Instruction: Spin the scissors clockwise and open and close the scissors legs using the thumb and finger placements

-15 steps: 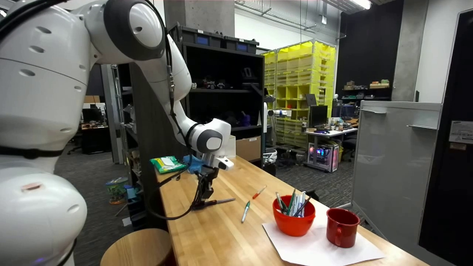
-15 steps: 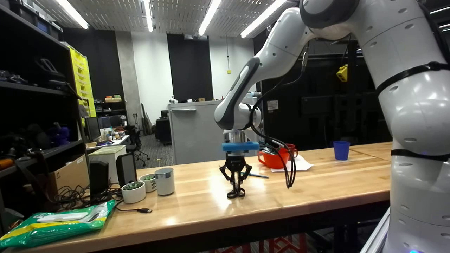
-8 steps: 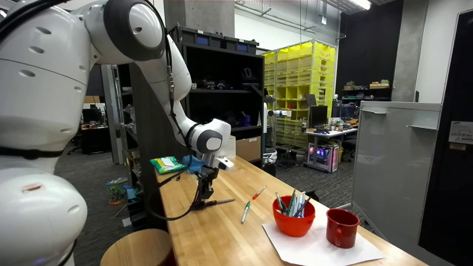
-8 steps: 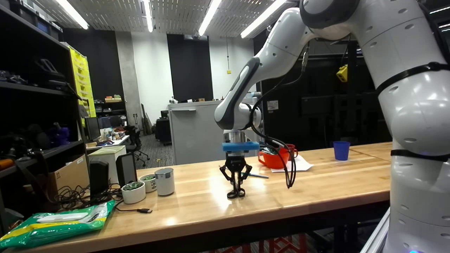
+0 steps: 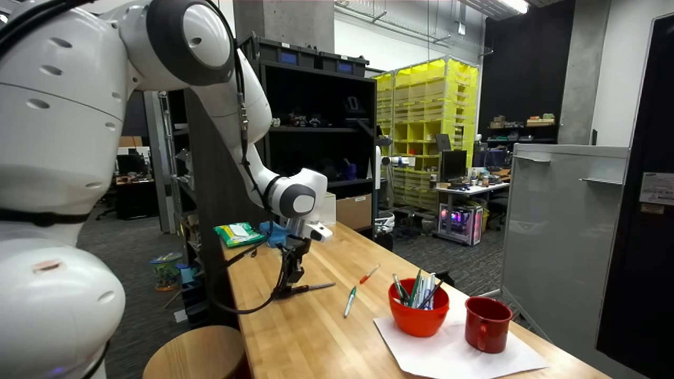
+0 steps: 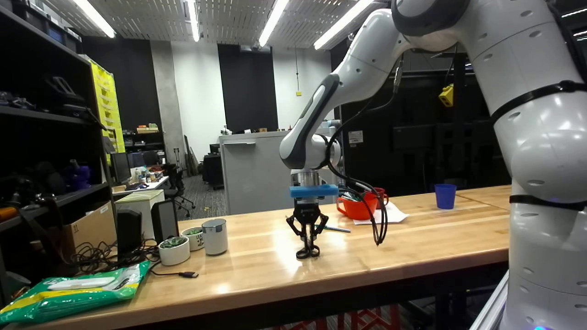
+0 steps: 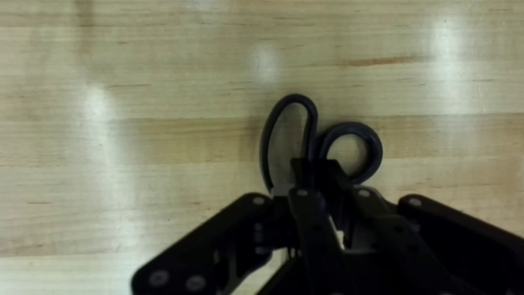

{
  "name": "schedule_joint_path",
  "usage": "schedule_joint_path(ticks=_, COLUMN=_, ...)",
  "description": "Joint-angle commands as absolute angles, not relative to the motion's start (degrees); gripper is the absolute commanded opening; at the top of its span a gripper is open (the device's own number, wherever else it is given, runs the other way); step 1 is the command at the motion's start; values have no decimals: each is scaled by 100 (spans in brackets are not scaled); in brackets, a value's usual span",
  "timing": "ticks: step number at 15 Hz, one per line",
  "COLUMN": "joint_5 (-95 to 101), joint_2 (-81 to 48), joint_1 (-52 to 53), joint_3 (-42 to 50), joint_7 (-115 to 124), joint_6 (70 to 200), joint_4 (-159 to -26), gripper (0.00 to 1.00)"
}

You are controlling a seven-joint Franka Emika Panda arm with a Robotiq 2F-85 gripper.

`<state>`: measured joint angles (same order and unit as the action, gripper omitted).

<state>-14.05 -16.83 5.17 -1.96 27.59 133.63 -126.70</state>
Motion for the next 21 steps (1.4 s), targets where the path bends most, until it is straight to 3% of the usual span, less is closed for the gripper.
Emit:
schedule_joint_path(ticks=1, joint_5=-1217, joint_2=-1591, joint_1=652, joint_3=-155, joint_7=2900, joint_6=13485, joint_4=-12870, gripper=5)
schedule_joint_path(ticks=3, joint_5=-1182, joint_2=-1580, joint_1=661, joint_3=-157, joint_7=2898, joint_6=13484, joint_4=-12874, gripper=2)
schedule_joint_path(ticks=5, joint_5=-1151, joint_2=-1552, joint_1=667, joint_3=-160, joint_7=2898, joint_6=13494, joint_4=-12899, gripper=15)
schedule_joint_path(ticks=7, joint_5=-1130, joint_2=-1539, joint_1=676, joint_3=-162, joint_7=2905, joint_6=13505, joint_4=-12911, gripper=15)
schedule_joint_path(ticks=11, joint_5=-1072, joint_2=-1494, joint_1=689, joint_3=-158, joint_7=2933, joint_6=13511, joint_4=-12949, gripper=27)
schedule_joint_path(ticks=14, joint_5=-1003, joint_2=-1461, joint_1=708, joint_3=-158, joint_7=2962, joint_6=13530, joint_4=-12975, gripper=24)
schedule_joint_path(ticks=17, joint_5=-934, joint_2=-1414, joint_1=738, joint_3=-160, joint_7=3014, joint_6=13563, joint_4=-13007, gripper=11)
schedule_joint_path(ticks=21, joint_5=-830, joint_2=-1352, joint_1=793, joint_3=-166, joint_7=3099, joint_6=13580, joint_4=-13070, gripper=11)
